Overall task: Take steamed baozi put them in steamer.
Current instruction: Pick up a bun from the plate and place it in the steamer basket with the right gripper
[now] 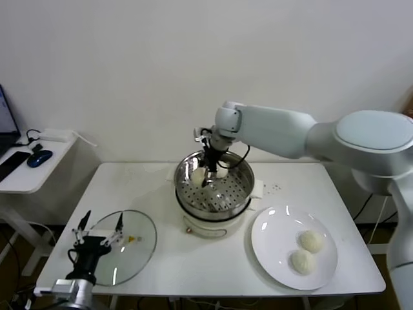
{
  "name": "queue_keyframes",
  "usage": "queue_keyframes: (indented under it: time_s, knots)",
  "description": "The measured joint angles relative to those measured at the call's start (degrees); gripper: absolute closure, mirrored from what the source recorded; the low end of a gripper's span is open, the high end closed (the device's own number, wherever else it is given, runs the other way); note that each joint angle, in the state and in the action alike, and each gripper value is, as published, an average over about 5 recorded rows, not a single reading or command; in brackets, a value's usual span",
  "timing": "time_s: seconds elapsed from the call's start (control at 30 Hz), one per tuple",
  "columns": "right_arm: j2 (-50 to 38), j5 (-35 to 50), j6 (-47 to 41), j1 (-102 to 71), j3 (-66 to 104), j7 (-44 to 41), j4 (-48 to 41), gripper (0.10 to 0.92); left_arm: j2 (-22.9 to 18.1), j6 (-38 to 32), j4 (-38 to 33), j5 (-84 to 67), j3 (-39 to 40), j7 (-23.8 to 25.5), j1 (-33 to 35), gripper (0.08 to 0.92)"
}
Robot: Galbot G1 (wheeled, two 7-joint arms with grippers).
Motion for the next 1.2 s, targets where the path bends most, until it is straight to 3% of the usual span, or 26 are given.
queue_keyframes:
  time_s: [0.73,0.93,1.2]
  knots:
    - [4.63,-4.07,1.03,-6.48,3.45,-0.35,-8.48,0.294,0.11,0.20,0.60,0.03,-0.06,0.01,-0.62,0.177]
    - [4.72,-4.32,1.17,-6.90,4.04,-0.28,-9.11,0.216,0.12,0.22,0.71,0.03,-0.04,0.03,-0.66,0.177]
    - [3.34,-3.69,1.04,-5.68,4.36,-0.55,-7.74,0.203,0.11,0.21,0.73,0.01,-0.03,0.02,-0.59,0.177]
